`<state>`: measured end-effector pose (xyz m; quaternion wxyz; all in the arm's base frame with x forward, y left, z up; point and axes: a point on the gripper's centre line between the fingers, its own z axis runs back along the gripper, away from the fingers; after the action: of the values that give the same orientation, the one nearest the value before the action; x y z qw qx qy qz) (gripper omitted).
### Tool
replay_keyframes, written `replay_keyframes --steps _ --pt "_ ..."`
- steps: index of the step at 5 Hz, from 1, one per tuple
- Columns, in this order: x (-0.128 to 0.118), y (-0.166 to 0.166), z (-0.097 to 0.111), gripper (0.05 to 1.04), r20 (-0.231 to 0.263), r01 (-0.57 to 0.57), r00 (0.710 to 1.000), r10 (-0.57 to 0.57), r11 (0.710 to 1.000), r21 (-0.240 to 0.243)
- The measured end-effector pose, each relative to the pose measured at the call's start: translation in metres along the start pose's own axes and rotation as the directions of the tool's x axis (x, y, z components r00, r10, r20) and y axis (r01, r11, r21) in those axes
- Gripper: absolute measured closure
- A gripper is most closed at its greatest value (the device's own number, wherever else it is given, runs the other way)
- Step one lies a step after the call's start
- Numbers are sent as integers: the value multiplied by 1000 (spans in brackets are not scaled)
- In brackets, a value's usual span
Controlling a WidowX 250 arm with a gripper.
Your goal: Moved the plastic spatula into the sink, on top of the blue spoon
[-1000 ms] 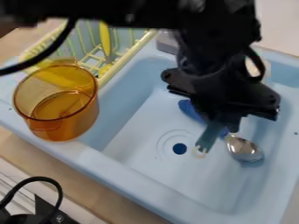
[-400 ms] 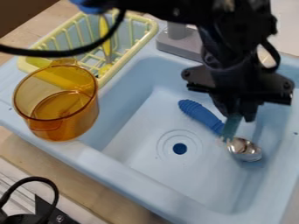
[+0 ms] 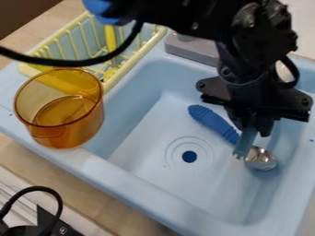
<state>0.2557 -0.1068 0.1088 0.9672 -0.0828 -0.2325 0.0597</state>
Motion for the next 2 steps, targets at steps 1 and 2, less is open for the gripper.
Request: replay_keyframes --steps 1,2 --pt "-3 2 -6 850 -18 5 1000 -5 1000 7" --pt "-6 5 -13 850 -30 -11 999 11 1000 6"
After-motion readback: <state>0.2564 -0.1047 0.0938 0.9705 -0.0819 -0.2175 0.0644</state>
